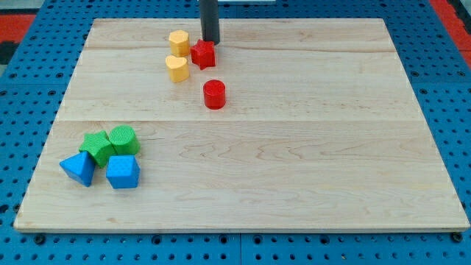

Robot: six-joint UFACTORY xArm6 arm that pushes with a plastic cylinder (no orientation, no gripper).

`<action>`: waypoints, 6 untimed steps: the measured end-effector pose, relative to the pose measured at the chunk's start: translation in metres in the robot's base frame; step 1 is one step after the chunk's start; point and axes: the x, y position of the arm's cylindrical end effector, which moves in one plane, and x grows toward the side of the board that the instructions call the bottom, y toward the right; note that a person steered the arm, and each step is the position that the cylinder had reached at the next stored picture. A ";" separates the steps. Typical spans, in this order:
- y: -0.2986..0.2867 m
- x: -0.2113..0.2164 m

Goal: Move the hexagon to the top of the heart

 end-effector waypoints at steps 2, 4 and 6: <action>-0.075 0.004; -0.054 0.002; 0.101 0.036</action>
